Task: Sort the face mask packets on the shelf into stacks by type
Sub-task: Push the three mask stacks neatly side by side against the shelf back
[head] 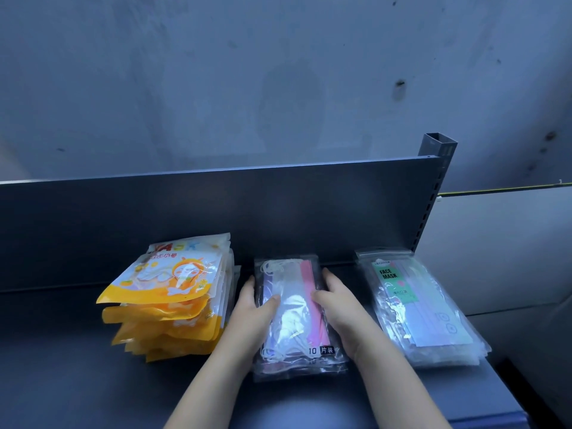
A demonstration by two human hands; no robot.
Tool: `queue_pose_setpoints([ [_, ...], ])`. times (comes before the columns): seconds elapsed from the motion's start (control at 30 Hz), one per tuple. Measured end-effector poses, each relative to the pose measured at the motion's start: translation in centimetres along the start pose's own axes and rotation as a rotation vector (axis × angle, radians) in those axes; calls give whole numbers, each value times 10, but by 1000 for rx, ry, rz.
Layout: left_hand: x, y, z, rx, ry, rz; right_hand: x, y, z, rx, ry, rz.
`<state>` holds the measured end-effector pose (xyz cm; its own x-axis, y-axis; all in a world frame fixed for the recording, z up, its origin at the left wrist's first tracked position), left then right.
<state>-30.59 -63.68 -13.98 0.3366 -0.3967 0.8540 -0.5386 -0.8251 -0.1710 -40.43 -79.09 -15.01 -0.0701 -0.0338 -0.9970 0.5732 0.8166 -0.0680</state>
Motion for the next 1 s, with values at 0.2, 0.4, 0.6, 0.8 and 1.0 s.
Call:
queue_pose_setpoints([
  [0.2, 0, -3, -1, 65, 44, 56, -2, 7, -5, 46, -39, -114],
  [0.4, 2, -3, -6, 59, 59, 69, -19, 1, -15, 92, -79, -225],
  [0.6, 0, -8, -9, 75, 23, 47, -16, 13, -18, -13, -58, -175],
  [0.8, 11, -7, -15, 145, 82, 204, -37, 0, -23, 38, -167, -386],
  [1.0, 33, 3, -37, 354, 422, 662, -49, 5, -26, -29, -369, -724],
])
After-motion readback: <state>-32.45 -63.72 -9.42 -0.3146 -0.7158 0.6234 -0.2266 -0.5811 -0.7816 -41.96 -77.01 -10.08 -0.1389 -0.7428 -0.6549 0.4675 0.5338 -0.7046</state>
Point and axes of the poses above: each hand's wrist, its own z-axis towards the middle knuckle, its own y-axis out of the palm, x = y × z, the point moved 6 cm from there along z, towards the middle knuckle, and after that the axes turned 15 degrees about -y, right-handed, at the moved point
